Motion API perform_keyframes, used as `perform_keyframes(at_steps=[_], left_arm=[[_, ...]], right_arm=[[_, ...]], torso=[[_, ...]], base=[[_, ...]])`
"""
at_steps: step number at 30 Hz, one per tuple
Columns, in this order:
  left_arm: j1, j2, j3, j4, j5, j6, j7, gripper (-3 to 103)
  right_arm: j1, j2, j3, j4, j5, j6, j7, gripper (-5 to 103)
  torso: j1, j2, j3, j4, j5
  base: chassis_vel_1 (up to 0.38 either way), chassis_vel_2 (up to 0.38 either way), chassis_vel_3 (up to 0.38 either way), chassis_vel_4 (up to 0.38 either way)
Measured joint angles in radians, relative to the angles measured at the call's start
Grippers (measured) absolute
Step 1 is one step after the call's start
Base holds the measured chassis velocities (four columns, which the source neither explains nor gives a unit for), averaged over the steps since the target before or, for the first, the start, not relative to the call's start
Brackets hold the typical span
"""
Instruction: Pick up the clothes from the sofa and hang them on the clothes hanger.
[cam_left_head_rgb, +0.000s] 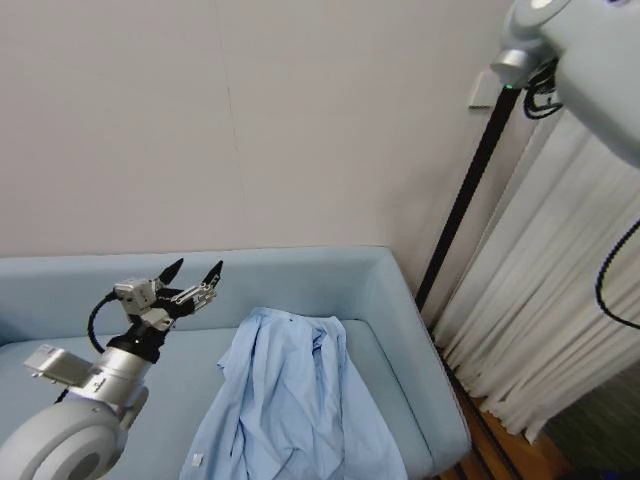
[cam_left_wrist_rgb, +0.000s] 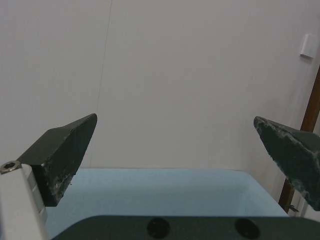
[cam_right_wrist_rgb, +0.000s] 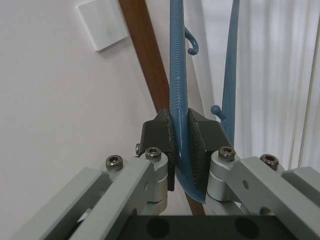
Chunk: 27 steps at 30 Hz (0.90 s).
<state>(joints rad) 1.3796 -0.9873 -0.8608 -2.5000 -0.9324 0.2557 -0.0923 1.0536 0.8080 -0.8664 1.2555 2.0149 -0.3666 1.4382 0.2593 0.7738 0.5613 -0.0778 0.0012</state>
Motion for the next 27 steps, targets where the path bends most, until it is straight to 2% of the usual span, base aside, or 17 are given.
perform_keyframes(at_steps=[12, 20, 21, 24, 25, 27], left_arm=[[0.015, -0.022, -0.005, 0.0, 0.012, -0.003, 0.005, 100], [0.037, -0.027, -0.006, 0.0, 0.028, -0.011, 0.007, 100], [0.04, -0.027, -0.007, 0.0, 0.031, -0.012, 0.008, 100], [0.051, -0.023, -0.006, 0.0, 0.037, -0.014, 0.008, 100], [0.051, -0.023, -0.006, 0.0, 0.037, -0.014, 0.008, 100], [0.062, -0.021, -0.006, 0.0, 0.043, -0.014, 0.008, 100]], right_arm=[[-0.031, -0.13, -0.015, 0.333, 0.079, -0.002, 0.008, 8], [-0.198, -0.24, 0.041, 0.55, 0.002, -0.022, -0.064, 8], [-0.245, -0.257, 0.061, 0.576, -0.028, -0.025, -0.084, 8], [-0.46, -0.319, 0.176, 0.65, -0.15, -0.015, -0.209, 8], [-0.46, -0.319, 0.176, 0.65, -0.15, -0.015, -0.209, 8], [-0.648, -0.369, 0.318, 0.693, -0.223, -0.001, -0.312, 8]], torso=[[0.0, 0.0, 0.0, 0.0001, -0.0001], [0.0, 0.0, 0.0, -0.0003, 0.0003], [0.0, 0.0, 0.0, 0.0, 0.0003], [0.0, 0.0, 0.0, 0.0001, 0.0003], [0.0, 0.0, 0.0, 0.0001, 0.0003], [0.0, 0.0, 0.0, 0.0003, 0.0004]], base=[[0.0, 0.0, 0.0, 0.0], [0.0, 0.0, 0.0, 0.0], [0.0, 0.0, 0.0, 0.0], [0.0, 0.0, 0.0, 0.0], [0.0, 0.0, 0.0, 0.0], [0.0, 0.0, 0.0, 0.0]])
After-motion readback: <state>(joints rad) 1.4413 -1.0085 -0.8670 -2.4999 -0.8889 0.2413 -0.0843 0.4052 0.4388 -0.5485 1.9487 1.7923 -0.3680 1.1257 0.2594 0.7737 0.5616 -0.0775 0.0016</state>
